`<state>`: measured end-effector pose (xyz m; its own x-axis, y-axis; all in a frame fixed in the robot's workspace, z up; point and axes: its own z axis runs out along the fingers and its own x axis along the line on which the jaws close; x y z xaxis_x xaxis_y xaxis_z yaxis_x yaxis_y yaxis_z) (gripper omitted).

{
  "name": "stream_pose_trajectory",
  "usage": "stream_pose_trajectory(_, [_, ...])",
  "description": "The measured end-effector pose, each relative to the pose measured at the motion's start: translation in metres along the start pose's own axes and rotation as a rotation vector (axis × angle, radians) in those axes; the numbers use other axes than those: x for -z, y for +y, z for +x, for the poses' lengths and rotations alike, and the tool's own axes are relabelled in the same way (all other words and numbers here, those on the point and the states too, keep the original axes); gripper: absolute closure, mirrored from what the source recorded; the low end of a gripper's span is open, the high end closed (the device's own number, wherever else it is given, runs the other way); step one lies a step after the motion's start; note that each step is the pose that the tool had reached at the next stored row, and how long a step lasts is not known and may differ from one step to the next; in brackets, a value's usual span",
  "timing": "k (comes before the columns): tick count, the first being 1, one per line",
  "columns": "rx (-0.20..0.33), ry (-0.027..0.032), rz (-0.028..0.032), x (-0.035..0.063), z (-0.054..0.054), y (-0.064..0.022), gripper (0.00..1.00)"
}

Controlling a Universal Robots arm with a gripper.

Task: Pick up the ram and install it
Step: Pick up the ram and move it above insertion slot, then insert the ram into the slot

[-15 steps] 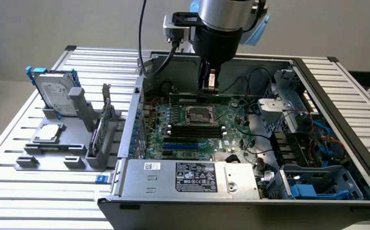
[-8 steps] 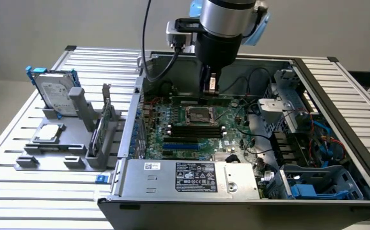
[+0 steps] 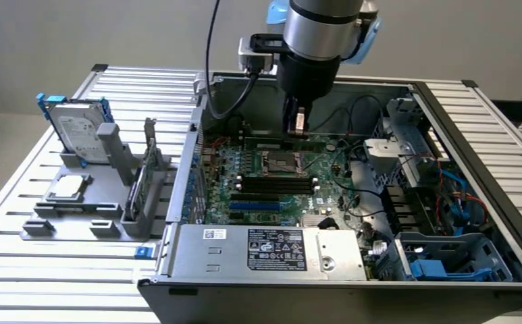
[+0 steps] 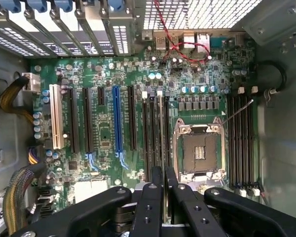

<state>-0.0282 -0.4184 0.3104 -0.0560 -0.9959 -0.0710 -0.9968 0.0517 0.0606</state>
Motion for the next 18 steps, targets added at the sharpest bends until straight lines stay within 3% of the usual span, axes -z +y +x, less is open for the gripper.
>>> stream_pose_trajectory(16, [0.0, 0.0005, -0.0001, -0.0002, 0.0, 0.0001, 0.86])
stream_pose_trajectory(18, [0.0, 0.0003, 0.0029, -0.0028, 0.0002, 0.0004, 0.86])
